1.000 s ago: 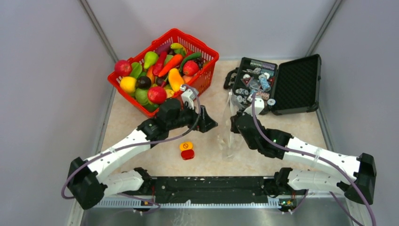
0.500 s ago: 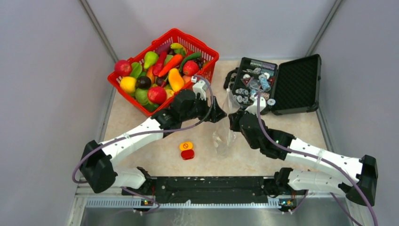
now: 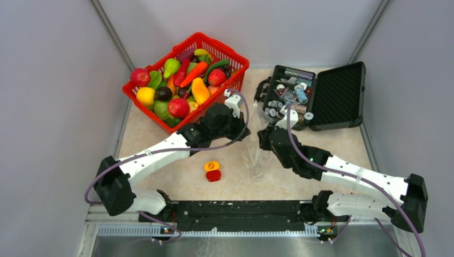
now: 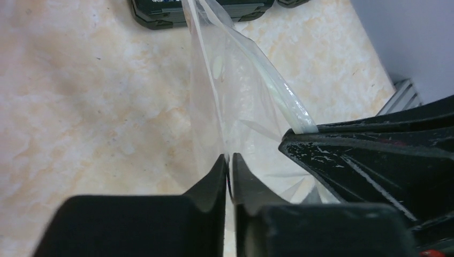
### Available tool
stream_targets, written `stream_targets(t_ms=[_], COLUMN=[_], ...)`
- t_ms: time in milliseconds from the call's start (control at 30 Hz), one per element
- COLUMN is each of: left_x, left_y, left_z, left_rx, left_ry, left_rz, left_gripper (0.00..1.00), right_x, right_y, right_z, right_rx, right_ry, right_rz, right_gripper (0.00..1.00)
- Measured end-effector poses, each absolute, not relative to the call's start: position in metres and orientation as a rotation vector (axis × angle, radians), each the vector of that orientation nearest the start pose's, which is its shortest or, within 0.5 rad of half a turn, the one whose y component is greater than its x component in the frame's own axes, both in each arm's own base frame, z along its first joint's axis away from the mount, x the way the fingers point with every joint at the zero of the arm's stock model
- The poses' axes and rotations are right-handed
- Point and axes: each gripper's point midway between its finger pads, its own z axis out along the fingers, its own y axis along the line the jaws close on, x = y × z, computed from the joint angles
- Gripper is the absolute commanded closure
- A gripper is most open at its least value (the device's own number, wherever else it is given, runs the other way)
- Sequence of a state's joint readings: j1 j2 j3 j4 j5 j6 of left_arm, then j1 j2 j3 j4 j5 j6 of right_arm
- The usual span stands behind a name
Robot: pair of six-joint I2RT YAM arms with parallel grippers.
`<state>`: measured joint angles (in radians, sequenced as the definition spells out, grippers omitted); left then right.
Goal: Place the food in the zip-top bag and seal the zipper
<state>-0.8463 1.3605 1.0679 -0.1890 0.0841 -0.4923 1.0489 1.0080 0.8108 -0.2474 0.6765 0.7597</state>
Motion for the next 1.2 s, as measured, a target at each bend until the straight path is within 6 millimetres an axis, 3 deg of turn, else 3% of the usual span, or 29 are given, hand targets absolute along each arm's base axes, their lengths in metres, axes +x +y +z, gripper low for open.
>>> stream_targets(t_ms=[100, 167, 233, 367, 667, 767, 900, 1200], left_x=[0.252, 0.252, 0.251, 0.249, 0.241, 0.24, 0.241, 0.236], left_y=[-0.335, -0.336, -0.337, -0.341, -0.36, -0.362, -0.359, -0.362], left_z=[0.208, 0.208, 0.21, 0.214, 0.248, 0.254, 0.254, 0.26], left_rx=[0.449, 0.452, 0.453, 0.45, 0.441, 0.428, 0.417, 0.453], left_ry=[2.14, 2.14, 2.135, 2.129, 2.036, 2.006, 1.982, 1.928], left_rz=[-0.876, -0.88, -0.893, -0.915, -0.849, -0.797, -0.708, -0.575], left_gripper=[1.0, 1.0, 1.0, 1.0, 1.0, 1.0, 1.0, 1.0], right_x=[0.237, 0.236, 0.234, 0.228, 0.225, 0.226, 0.221, 0.221], right_y=[0.241, 0.243, 0.244, 0.244, 0.225, 0.217, 0.205, 0.204], right_z=[0.221, 0.219, 0.217, 0.228, 0.285, 0.286, 0.272, 0.265], right_rx=[0.123, 0.102, 0.082, 0.047, 0.123, 0.164, 0.19, 0.208], right_ry=[1.958, 1.974, 1.994, 2.03, 2.024, 2.047, 2.095, 2.118], right_rz=[0.551, 0.567, 0.573, 0.576, 0.546, 0.495, 0.429, 0.41], right_gripper=[0.73, 0.54, 0.46, 0.44, 0.46, 0.48, 0.48, 0.48])
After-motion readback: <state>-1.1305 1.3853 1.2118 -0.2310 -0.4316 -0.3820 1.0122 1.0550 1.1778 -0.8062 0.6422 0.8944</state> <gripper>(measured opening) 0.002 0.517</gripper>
